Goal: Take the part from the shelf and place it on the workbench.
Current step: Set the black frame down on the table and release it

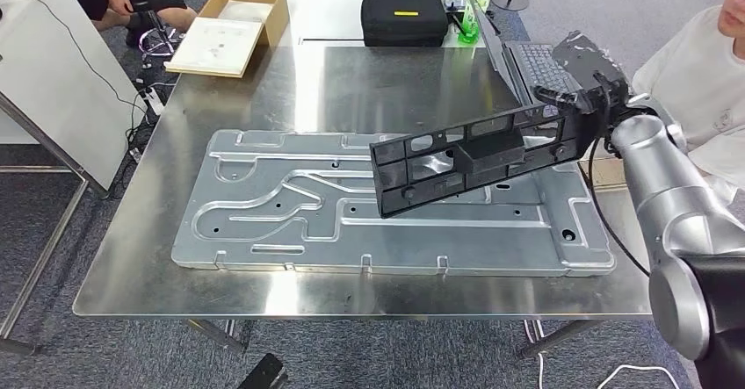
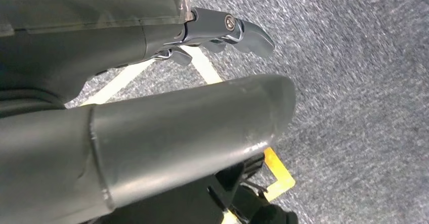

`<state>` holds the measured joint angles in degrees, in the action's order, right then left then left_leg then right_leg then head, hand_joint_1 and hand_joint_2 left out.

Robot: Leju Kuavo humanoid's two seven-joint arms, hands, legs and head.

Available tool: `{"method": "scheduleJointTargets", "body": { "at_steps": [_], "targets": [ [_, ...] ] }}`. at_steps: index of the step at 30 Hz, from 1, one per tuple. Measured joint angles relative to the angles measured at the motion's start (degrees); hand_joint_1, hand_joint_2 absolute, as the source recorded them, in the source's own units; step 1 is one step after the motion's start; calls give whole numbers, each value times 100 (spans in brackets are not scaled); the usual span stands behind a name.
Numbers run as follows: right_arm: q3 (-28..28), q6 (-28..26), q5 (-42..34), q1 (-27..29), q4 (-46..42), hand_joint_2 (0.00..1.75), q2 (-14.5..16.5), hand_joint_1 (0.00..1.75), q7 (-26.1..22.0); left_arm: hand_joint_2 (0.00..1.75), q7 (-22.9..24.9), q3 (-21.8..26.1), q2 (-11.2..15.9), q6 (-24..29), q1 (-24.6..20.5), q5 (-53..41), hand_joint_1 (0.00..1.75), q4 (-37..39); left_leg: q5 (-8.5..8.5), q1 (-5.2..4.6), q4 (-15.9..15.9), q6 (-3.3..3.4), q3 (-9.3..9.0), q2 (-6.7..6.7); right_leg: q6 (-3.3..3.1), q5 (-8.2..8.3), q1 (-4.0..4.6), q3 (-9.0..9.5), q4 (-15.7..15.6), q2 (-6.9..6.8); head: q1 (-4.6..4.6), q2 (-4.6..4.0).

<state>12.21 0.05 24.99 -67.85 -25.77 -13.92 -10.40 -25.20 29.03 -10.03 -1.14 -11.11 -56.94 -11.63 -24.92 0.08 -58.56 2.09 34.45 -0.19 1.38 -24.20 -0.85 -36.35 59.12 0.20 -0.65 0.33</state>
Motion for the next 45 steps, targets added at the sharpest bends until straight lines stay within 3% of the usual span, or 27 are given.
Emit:
{"method": "scheduleJointTargets", "body": {
  "at_steps": [2, 4, 6, 7, 8, 10, 12, 14, 16, 18, 20, 21, 22, 23, 25, 27, 30, 32, 35, 36, 37, 39, 41, 43, 45],
  "targets": [
    [1, -372, 59, 140, -112, 0, 47, 0, -135, 0, 0, 3, -11, 11, -18, -3, 0, 0, 40, 17, 55, 72, -24, 5, 43, -215, -14, -136, 322, -8, -1, 0],
    [1, -644, 104, 282, -201, 0, 79, 0, -225, 0, 1, 5, -23, 17, -20, -7, 0, 0, 47, 14, 62, 102, -23, 0, 75, -566, -20, -467, 1043, -13, -2, 0],
    [1, -774, 145, 428, -262, 0, 105, 0, -269, 0, 3, 8, -28, 17, -2, -10, 0, 0, 36, 8, 48, 109, -22, -7, 95, -686, -25, -723, 1543, -13, -2, 0],
    [1, -838, 178, 495, -304, 0, 118, 0, -294, 0, 4, 8, -29, 19, 4, -12, 0, 0, 27, 7, 35, 108, -23, -10, 94, -589, -29, -711, 1495, -14, -2, 0],
    [1, -921, 219, 546, -358, 0, 130, 0, -325, 0, 4, 9, -33, 23, 5, -15, 0, 0, 15, 7, 21, 99, -24, -13, 86, -404, -32, -587, 1222, -15, -1, 0],
    [1, -1075, 287, 599, -473, 0, 154, 0, -382, 0, 4, 10, -41, 38, 0, -23, 0, 0, -19, -5, -14, 63, -17, -16, 50, -74, -19, -217, 440, -19, -1, 0],
    [1, -1189, 319, 651, -579, 0, 180, 0, -435, 0, 4, 10, -46, 58, -5, -31, 0, 0, -38, -20, -27, 11, -6, -15, 3, 12, 14, -25, 34, -14, -1, 0],
    [1, -1386, 328, 758, -711, 0, 199, 0, -558, 0, 6, 11, -49, 76, -8, -51, 0, 0, -41, -25, -14, -44, -13, -15, -49, 4, 25, -13, 6, -5, 1, 0],
    [-4, -1688, 306, 896, -914, 87, 229, 0, -759, 0, 12, 12, -52, 92, -12, -74, 0, 0, -129, -19, -104, -101, 16, -13, -116, 17, -1, 12, -33, -11, 2, 0],
    [-38, -1955, 253, 1044, -1190, 87, 272, 0, -926, 0, 25, 13, -53, 107, -14, -83, 0, 0, -434, -3, -609, -148, 241, -11, -177, 26, -15, 37, -64, -19, 4, 0],
    [-110, -2119, 169, 1247, -1525, 0, 327, 0, -1018, 0, 43, 13, -53, 118, -7, -87, 0, 0, -765, 10, -1370, -180, 603, -10, -208, 17, -3, 39, -61, -20, 6, 0],
    [-154, -2157, 110, 1381, -1742, 0, 360, 0, -1054, 0, 52, 13, -53, 125, 1, -87, 0, 0, -808, 14, -1591, -191, 716, -10, -215, 11, 1, 40, -55, -20, 7, 0],
    [-195, -2172, 53, 1531, -2005, 0, 399, 0, -1084, 0, 57, 13, -53, 133, 8, -87, 0, 0, -742, 15, -1603, -196, 732, -9, -216, 4, 3, 42, -47, -19, 7, 0],
    [-225, -2172, 10, 1692, -2310, 0, 439, 0, -1106, 0, 60, 13, -53, 143, 14, -86, 0, 0, -576, 17, -1385, -192, 636, -9, -214, -5, 3, 47, -37, -16, 7, 0],
    [-247, -2184, 40, 2010, -2994, 0, 523, 0, -1150, 0, 62, 12, -53, 167, 18, -83, 0, 0, -201, 14, -608, -166, 264, -10, -192, -31, 12, 56, -10, -7, 7, 0],
    [-197, -2257, 265, 2324, -3685, 0, 605, 0, -1198, 0, 64, 11, -53, 186, 22, -81, 0, 0, -53, 3, -102, -129, 20, -14, -153, -46, 30, 54, 7, 4, 5, 0],
    [36, -2414, 886, 2757, -4646, 0, 734, 0, -1133, 0, 67, 13, -51, 192, 57, -79, 0, 0, -41, 4, -2, -59, -20, -14, -79, -53, 25, 48, 9, 7, 6, 0],
    [294, -2539, 1347, 2953, -5205, 0, 800, 0, -1020, 0, 68, 13, -52, 191, 63, -79, 0, 0, -3, 22, 54, 15, -43, -17, -35, -214, 14, -36, 214, 3, 5, 0],
    [759, -2783, 1924, 3117, -5761, 0, 843, 0, -869, 0, 73, 14, -51, 186, 71, -79, 0, 0, 12, 29, 73, 70, -49, -53, 6, -726, -1, -467, 1188, -2, 4, 0],
    [915, -2837, 2062, 3172, -5888, 0, 862, 0, -815, 0, 77, 15, -49, 183, 78, -79, 0, 0, 10, 29, 66, 71, -47, -77, 19, -806, -10, -586, 1450, -3, 3, 0],
    [1051, -2869, 2162, 3216, -5990, 0, 883, 0, -764, 0, 81, 16, -48, 180, 83, -79, 0, 0, 7, 30, 56, 67, -45, -109, 26, -774, -20, -611, 1512, -4, 3, 0],
    [1268, -2919, 2281, 3255, -6155, 0, 928, 0, -690, 0, 93, 17, -48, 173, 84, -80, 0, 0, -7, 34, 24, 44, -44, -197, 21, -456, -45, -353, 1040, 36, 2, 0],
    [1434, -2959, 2339, 3254, -6282, 0, 963, 0, -650, 0, 103, 17, -50, 170, 79, -83, 0, 0, -25, 33, -16, -5, -29, -292, -1, -215, -62, 12, 348, 208, 3, 0],
    [1582, -2983, 2360, 3259, -6363, 0, 987, 0, -634, 0, 111, 19, -51, 170, 77, -83, 0, 0, -22, 39, -26, -78, -2, -377, -32, -202, -45, 145, 80, 299, 4, 0],
    [1698, -2993, 2364, 3260, -6412, 0, 1009, 0, -627, 0, 119, 21, -50, 174, 88, -84, 0, 0, -11, 54, -13, -156, 19, -442, -91, -182, -32, 158, 42, 209, 3, 0]
  ]
}}
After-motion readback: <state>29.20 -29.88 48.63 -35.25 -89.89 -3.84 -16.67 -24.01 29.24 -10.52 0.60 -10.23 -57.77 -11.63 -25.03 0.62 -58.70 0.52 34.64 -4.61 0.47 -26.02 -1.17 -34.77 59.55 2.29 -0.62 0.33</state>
